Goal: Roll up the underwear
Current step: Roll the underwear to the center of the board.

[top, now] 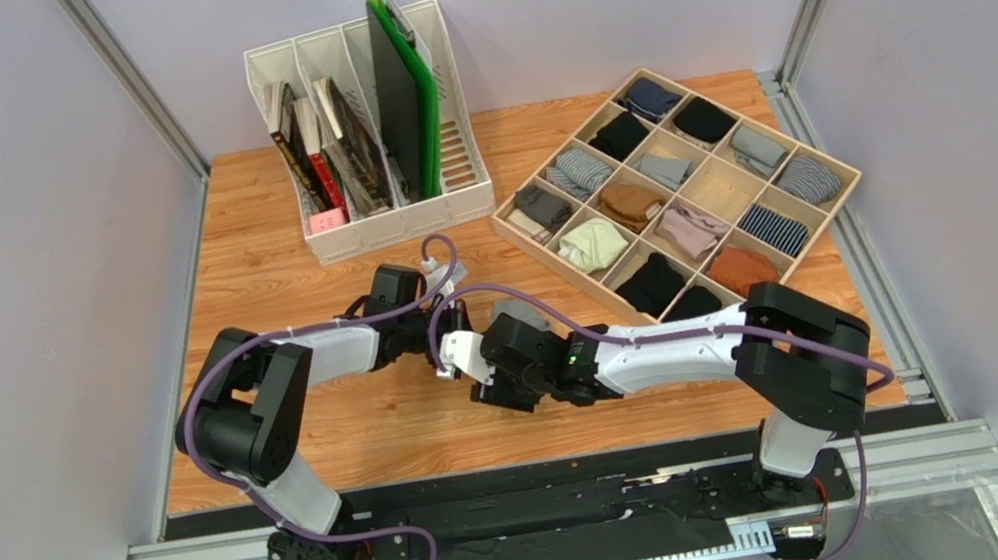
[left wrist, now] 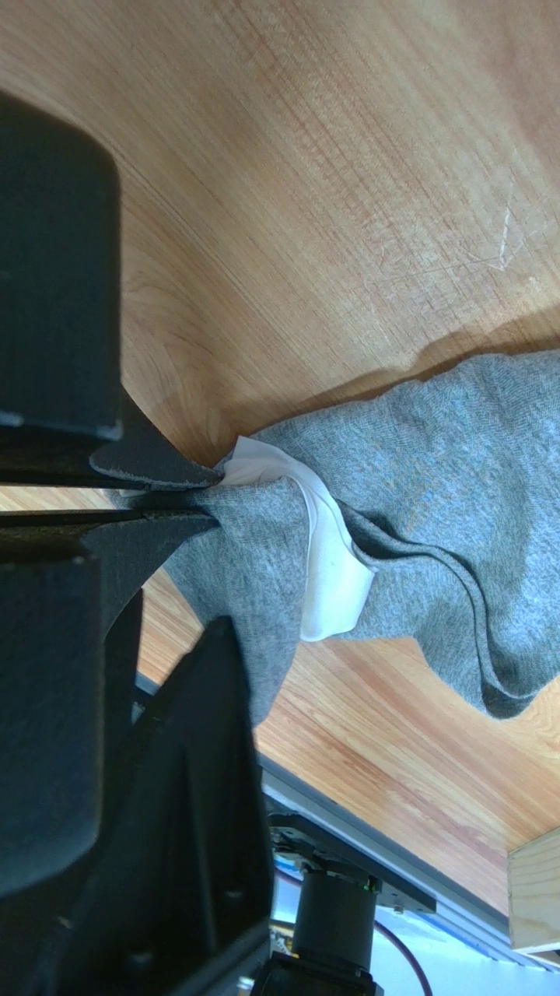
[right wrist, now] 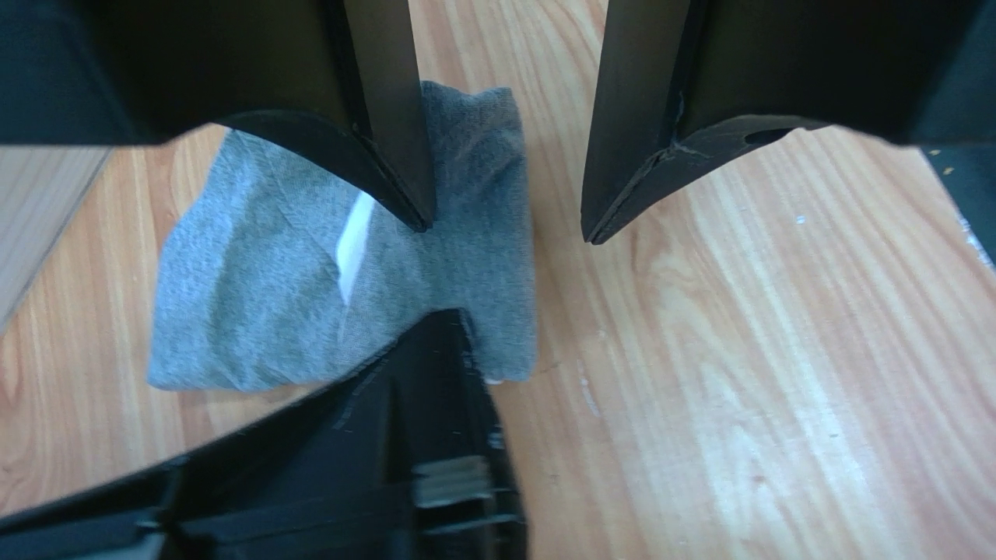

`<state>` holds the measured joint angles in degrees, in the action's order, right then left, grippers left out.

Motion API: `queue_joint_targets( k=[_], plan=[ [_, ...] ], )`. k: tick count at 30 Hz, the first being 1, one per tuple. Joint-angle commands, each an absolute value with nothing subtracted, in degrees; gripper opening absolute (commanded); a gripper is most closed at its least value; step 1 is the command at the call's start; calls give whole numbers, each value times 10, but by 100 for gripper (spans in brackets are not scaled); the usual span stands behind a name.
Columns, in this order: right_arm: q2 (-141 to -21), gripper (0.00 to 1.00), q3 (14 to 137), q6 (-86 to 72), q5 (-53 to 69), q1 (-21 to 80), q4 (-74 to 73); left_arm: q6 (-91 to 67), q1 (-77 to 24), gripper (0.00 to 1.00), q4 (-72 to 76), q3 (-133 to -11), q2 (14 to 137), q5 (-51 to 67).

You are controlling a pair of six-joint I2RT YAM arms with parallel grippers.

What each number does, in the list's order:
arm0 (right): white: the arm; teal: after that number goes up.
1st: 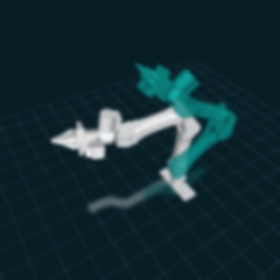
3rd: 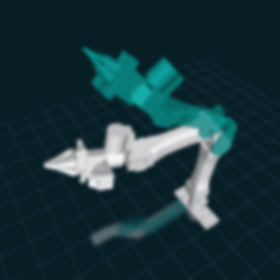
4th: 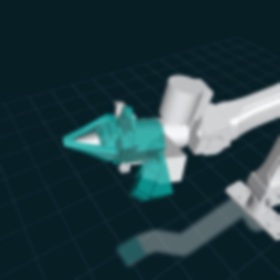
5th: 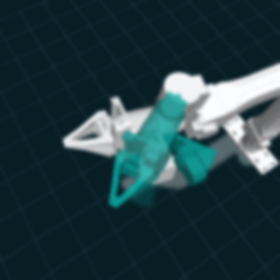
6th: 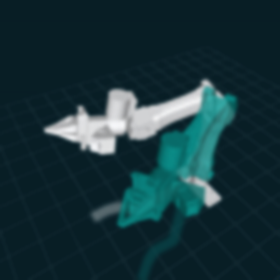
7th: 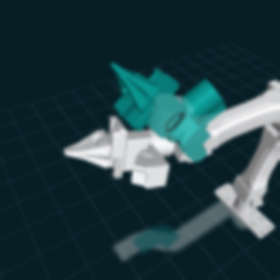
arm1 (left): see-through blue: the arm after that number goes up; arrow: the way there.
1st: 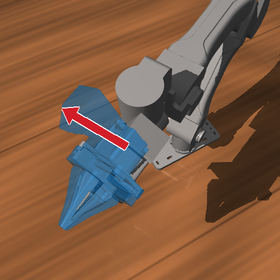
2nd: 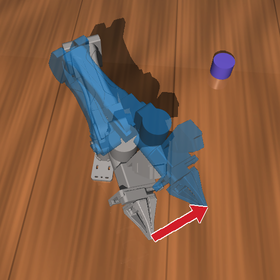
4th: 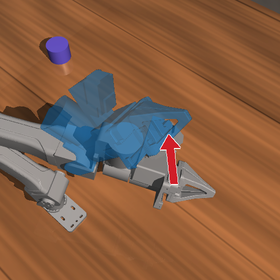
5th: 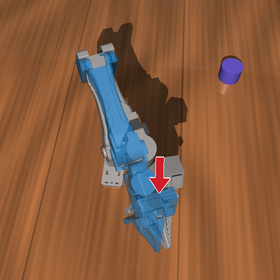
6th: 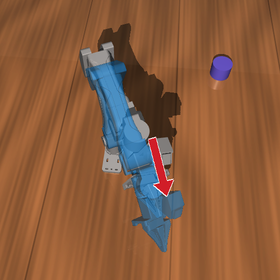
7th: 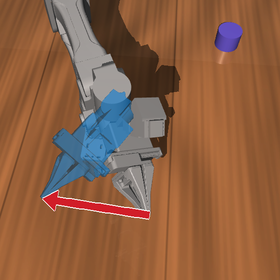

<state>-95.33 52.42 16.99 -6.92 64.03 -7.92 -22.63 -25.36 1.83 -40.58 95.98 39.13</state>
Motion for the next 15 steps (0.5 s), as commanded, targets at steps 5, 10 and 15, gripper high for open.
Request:
queue_joint_targets(
  k=[5,10,15],
  plan=[
    [-947,54,516,173,-82,618,-68,-209,-250,0,3,-417,964,391],
    [-961,52,507,158,-71,615,-72,-210,-250,0,4,-417,962,391],
    [-983,54,502,143,-68,605,-72,-214,-250,0,15,-413,946,402]
  ],
)
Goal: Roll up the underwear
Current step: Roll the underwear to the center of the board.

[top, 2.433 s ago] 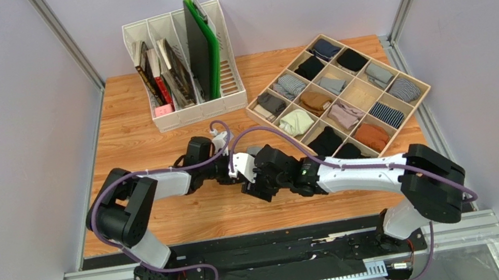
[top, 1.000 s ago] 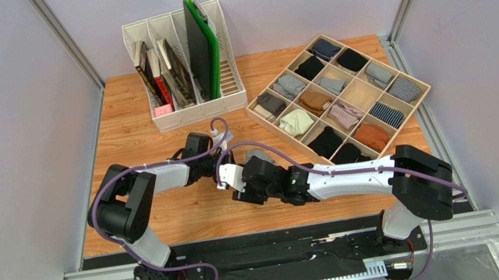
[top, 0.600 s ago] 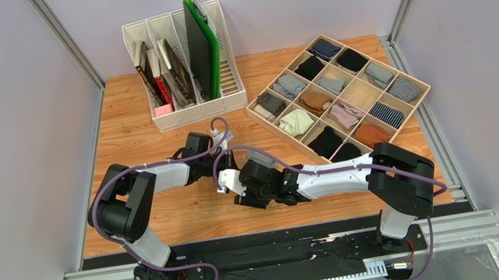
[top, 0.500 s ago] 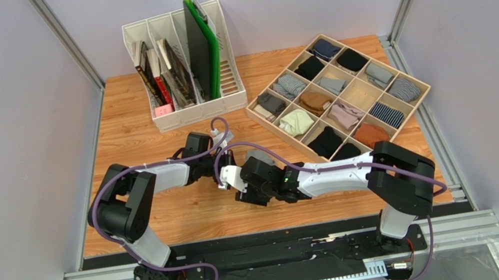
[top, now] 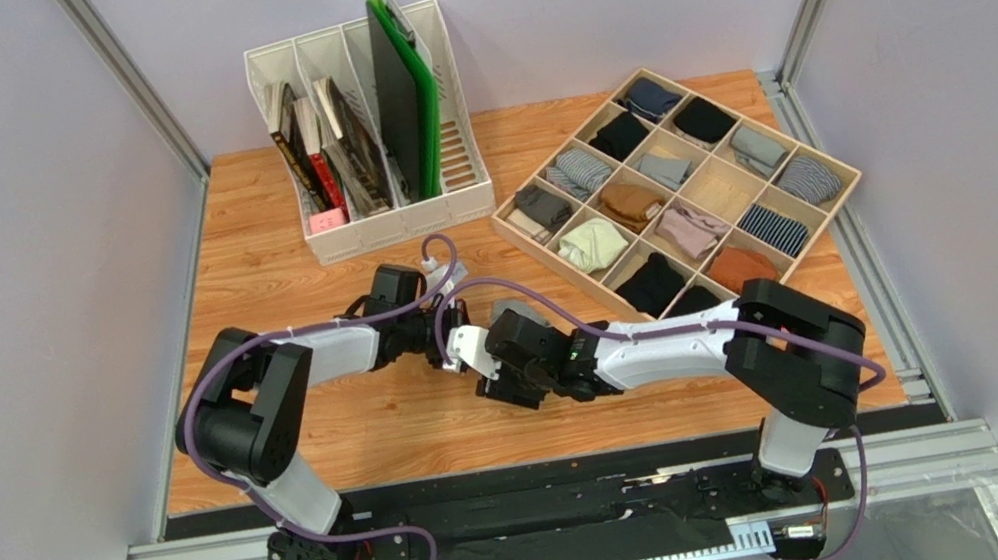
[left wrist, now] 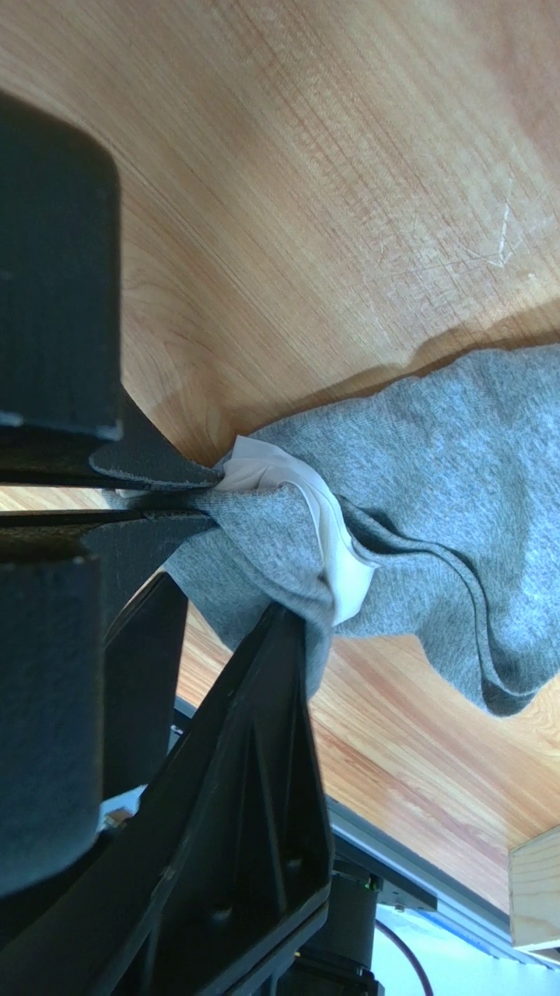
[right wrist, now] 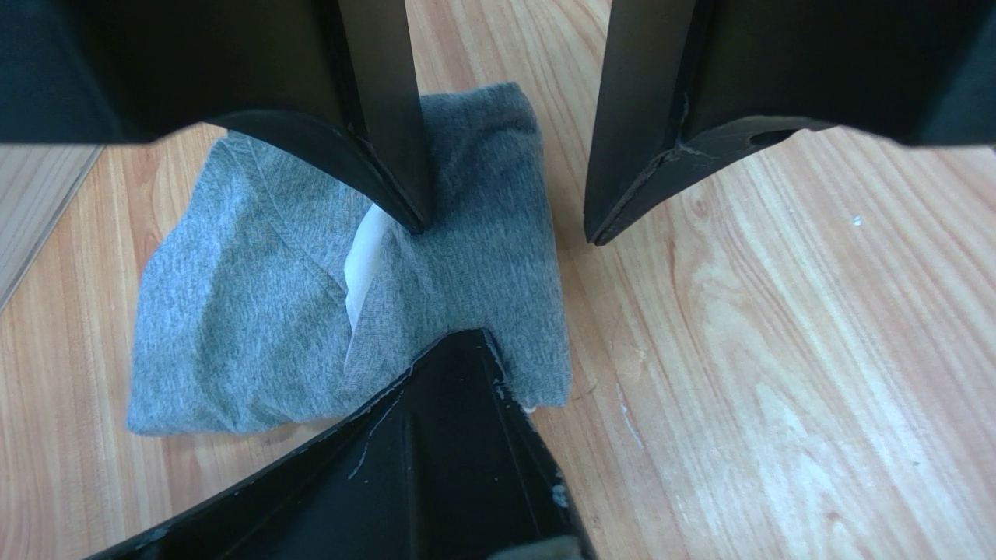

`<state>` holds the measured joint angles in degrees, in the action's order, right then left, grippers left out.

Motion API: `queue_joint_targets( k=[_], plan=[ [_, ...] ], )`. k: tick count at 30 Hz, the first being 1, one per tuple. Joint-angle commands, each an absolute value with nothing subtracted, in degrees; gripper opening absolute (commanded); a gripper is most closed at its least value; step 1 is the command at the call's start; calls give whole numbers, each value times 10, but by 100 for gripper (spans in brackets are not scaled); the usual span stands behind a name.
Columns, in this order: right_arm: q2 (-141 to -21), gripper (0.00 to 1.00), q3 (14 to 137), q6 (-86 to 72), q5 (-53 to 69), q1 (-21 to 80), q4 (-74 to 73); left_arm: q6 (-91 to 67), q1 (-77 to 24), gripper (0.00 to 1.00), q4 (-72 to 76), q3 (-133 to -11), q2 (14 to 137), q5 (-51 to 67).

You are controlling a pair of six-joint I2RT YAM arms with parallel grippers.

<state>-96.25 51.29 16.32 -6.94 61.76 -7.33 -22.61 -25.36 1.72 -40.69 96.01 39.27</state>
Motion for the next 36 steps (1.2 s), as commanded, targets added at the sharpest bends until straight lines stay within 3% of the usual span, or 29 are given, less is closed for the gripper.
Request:
queue_joint_targets(
  k=[1,5,6,8,9,11,12,13,15,23,36],
  plan=[
    [-985,54,502,137,-62,603,-72,-215,-250,0,19,-412,943,404],
    [-1000,47,511,120,-47,589,-83,-228,-250,0,40,-403,930,419],
    [-1006,35,512,119,-47,588,-87,-230,-250,6,50,-400,926,422],
    [-1010,26,515,114,-31,584,-91,-236,-250,13,60,-392,918,426],
    [-1011,15,515,112,-23,581,-93,-237,-250,24,65,-389,911,426],
    [-1007,0,514,104,12,575,-93,-242,-250,33,80,-377,900,425],
    [-1005,0,515,102,23,570,-95,-243,-250,43,89,-373,885,423],
    [-1001,0,515,99,43,568,-98,-244,-250,64,94,-367,876,421],
    [-994,0,517,93,75,560,-106,-244,-249,81,107,-350,844,408],
    [-975,0,529,65,197,527,-132,-222,-249,83,142,-280,745,352],
    [-1014,0,563,40,283,485,-145,-216,-250,72,214,-222,746,388]
  ],
)
